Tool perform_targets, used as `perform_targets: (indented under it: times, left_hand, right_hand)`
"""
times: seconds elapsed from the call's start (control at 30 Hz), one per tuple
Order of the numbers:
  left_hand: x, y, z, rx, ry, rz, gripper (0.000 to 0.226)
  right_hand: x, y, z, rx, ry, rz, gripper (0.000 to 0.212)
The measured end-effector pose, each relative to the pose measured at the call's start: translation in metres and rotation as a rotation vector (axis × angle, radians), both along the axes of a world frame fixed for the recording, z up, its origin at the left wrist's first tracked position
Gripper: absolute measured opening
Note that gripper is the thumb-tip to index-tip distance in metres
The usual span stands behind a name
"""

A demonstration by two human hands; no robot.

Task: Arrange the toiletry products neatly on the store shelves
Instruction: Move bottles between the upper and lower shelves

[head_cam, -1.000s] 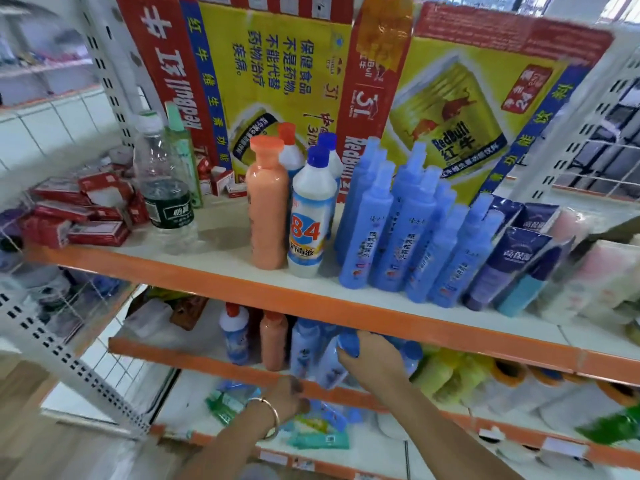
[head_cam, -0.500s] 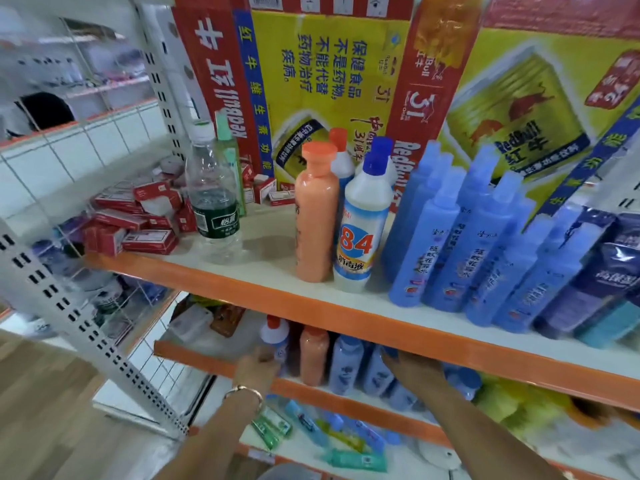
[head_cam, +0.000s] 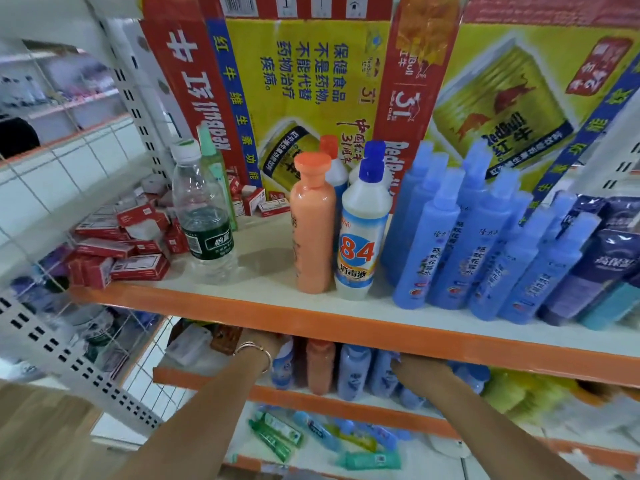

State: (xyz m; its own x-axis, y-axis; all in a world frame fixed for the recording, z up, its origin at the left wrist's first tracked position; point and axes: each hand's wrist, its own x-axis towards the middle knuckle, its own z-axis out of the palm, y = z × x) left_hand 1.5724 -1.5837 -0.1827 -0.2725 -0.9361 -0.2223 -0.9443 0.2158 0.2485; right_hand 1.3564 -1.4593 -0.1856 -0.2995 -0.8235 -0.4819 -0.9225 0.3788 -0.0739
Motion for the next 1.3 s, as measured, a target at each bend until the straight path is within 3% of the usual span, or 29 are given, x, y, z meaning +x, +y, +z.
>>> perform_targets:
  times: [0.1,0.17,0.27,0.4,0.6,0.67,0.77,0.93,1.03,1.1,1.2,1.3]
  left_hand:
    - [0.006,-0.007,-0.023,0.047,0.040,0.023,0.069]
    - [0.012,-0.003,-0.033,-0.030,0.079,-0.014,0.064]
    - [0.030,0.017,-0.024,-0.048,0.164,0.056,0.028]
    - [0.051,0.049,0.007,-0.042,0.184,0.125,0.029]
    - [0.054,0.103,0.082,-0.127,0.230,0.007,0.019]
    - [0.051,0.121,0.114,-0.172,0.301,-0.014,0.016]
    - [0.047,0.135,0.161,-0.191,0.379,-0.019,0.021]
    - [0.033,0.125,0.225,-0.170,0.565,-0.212,0.036]
    - [0.021,0.087,0.250,-0.074,0.849,-0.221,0.034]
    - [0.013,0.049,0.248,-0.132,0.963,-0.113,0.029]
    - [-0.005,0.003,0.226,-0.224,0.766,-0.020,0.050]
    - [-0.029,-0.013,0.208,-0.074,0.670,-0.070,0.070]
  right_hand:
    - [0.007,0.010,-0.001,-0.078,0.073,0.015,0.028]
    - [0.010,0.021,-0.001,-0.207,0.085,0.049,0.033]
    - [0.021,0.037,0.000,-0.180,-0.120,0.127,0.050]
    - [0.050,0.048,0.027,-0.066,-0.334,0.238,0.049]
    - [0.101,0.040,0.080,-0.274,-0.526,0.342,0.066]
    - [0.115,0.040,0.088,-0.311,-0.649,0.365,0.059]
    - [0.123,0.041,0.103,-0.422,-0.780,0.257,0.059]
    - [0.105,0.040,0.146,-0.713,-0.768,0.139,0.045]
    - [0.096,0.035,0.177,-0.874,-0.794,0.048,0.038]
    - [0.092,0.031,0.193,-0.936,-0.815,-0.006,0.038]
    - [0.089,0.023,0.202,-0.975,-0.792,-0.064,0.040]
    - [0.089,0.015,0.207,-1.020,-0.723,-0.091,0.042]
